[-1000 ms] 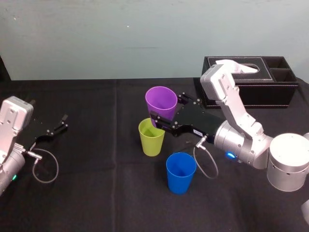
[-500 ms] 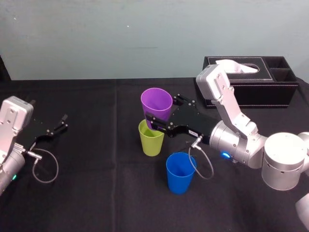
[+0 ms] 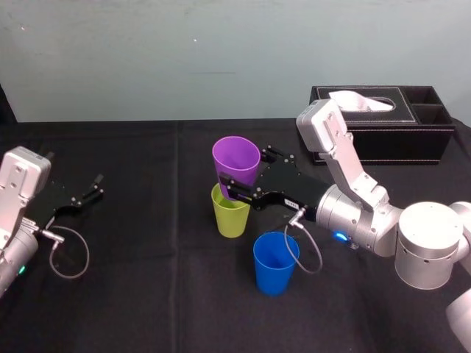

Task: Stack the three plastic cups sequentially using one hand.

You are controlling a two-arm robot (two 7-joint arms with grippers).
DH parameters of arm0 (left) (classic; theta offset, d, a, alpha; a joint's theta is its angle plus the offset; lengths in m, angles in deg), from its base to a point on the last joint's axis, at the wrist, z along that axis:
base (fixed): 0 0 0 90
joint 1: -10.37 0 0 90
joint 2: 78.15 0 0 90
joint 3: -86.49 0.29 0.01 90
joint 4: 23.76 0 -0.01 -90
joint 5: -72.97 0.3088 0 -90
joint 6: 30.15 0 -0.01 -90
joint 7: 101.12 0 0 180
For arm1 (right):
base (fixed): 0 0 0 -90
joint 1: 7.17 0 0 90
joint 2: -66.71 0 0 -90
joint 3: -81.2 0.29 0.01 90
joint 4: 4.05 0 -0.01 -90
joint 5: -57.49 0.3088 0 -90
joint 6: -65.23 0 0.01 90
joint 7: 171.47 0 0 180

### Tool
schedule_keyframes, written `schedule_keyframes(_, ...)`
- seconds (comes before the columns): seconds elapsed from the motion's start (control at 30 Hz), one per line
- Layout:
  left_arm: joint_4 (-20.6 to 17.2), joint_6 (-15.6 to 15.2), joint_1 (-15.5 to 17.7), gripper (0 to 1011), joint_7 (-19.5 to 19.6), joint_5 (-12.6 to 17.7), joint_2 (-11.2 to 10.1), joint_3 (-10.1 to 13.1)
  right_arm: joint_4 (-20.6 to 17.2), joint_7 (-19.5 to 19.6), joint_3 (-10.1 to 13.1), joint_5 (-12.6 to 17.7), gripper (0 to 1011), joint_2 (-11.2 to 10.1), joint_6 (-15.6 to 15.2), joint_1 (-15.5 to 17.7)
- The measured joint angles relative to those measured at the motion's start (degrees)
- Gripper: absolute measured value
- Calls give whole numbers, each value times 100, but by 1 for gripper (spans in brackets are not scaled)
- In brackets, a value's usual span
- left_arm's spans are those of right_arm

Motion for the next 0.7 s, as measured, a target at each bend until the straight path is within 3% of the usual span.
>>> schedule_keyframes(0.7, 0, 0, 0, 1010, 0, 0, 0, 0, 171, 1, -74, 34, 734, 53, 28, -79)
